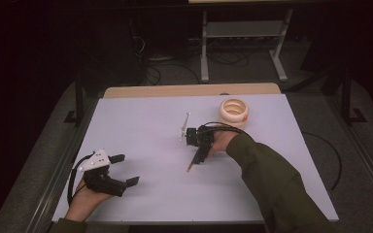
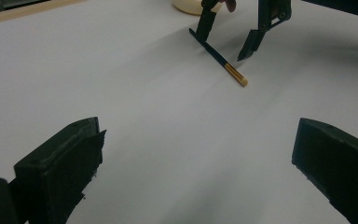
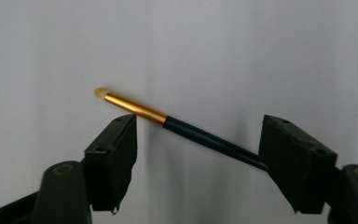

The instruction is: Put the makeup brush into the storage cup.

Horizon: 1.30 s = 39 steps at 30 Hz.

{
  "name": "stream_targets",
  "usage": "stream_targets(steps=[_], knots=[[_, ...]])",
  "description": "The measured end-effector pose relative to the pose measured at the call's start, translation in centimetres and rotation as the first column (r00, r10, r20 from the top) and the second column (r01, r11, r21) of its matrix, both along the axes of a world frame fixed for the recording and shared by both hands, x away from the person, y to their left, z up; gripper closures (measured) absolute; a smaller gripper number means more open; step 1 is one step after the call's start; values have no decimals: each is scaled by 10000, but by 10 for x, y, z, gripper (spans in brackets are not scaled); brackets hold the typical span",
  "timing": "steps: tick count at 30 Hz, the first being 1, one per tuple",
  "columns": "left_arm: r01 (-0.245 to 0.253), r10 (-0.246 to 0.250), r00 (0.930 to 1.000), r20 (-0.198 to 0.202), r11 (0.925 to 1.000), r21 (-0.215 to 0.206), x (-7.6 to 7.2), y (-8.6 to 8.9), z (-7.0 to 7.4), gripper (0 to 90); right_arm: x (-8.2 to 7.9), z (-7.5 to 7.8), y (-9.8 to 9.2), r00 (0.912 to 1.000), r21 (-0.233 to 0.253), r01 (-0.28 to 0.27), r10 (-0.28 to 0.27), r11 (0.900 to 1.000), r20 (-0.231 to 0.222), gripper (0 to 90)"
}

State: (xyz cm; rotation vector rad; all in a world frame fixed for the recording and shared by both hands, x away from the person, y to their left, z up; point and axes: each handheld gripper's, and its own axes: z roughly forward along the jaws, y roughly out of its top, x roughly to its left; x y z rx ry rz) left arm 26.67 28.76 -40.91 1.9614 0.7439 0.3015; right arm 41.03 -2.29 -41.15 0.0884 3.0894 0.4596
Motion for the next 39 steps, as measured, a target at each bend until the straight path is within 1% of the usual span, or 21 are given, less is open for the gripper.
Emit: stream_targets(steps=[16,19,23,24,27,29,33,38,39], knots=[[14,-14,10000,26,10000,-31,0,-1,0,12,2,-4,2,9999,-378,-149,147,9992,-79,345],[42,-42,10000,30,10000,-7,0,-1,0,12,2,-5,3,9997,-447,-234,233,9987,-24,354],[67,-67,10000,19,10000,22,0,-1,1,12,1,-6,4,9995,-499,-309,311,9983,24,365],[62,-62,10000,12,10000,19,0,-1,1,12,1,-6,4,9997,-523,-261,260,9983,-11,368],[68,-68,10000,17,10000,20,0,-1,0,12,1,-7,6,9994,-479,-349,349,9982,-6,381],[69,-69,10000,21,10000,15,0,-1,1,12,1,-7,6,9992,-468,-388,384,9982,-86,400],[69,-69,10000,18,10000,15,0,-1,0,12,0,-7,6,9990,-478,-439,437,9979,-44,419],[61,-61,10000,13,10000,-14,0,-1,0,12,-1,-9,6,9986,-710,-525,517,9961,-121,442],[62,-62,10000,10,10000,-14,0,-1,0,12,-1,-9,6,9984,-679,-558,553,9961,-100,448]])
